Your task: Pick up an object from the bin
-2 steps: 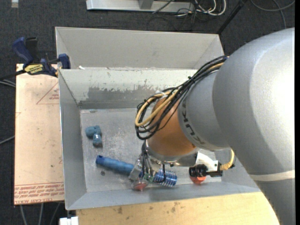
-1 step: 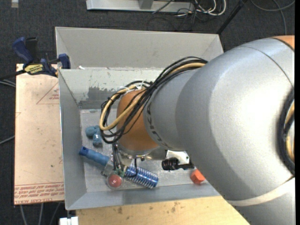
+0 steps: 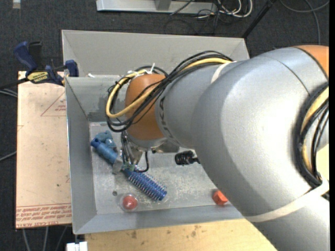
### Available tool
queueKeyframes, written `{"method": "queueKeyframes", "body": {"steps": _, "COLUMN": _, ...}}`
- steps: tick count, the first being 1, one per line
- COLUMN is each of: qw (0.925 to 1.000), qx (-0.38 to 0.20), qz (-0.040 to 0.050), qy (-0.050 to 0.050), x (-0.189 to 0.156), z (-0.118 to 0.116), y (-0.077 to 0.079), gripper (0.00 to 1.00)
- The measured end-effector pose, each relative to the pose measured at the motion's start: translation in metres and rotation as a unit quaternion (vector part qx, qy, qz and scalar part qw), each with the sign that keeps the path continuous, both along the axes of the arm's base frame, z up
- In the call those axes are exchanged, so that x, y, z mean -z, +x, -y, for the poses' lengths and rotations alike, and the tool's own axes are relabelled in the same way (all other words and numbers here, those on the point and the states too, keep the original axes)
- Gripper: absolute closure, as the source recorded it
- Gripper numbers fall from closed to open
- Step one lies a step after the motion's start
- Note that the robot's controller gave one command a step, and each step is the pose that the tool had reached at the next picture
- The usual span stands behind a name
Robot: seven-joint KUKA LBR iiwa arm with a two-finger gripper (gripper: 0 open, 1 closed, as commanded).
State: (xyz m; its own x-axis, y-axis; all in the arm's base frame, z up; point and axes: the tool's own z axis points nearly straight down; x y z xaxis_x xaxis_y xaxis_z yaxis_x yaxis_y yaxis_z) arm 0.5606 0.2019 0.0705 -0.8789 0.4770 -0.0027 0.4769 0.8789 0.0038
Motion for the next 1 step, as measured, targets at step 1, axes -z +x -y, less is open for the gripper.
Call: {"method": "queueKeyframes", "body": {"steps": 1, "qw": 0.9998, "qx": 0.021, "qz": -0.0004, "qy": 0.000, "x": 0.0008, "z": -0.0158, "y": 0.0759, "gripper": 1.00}}
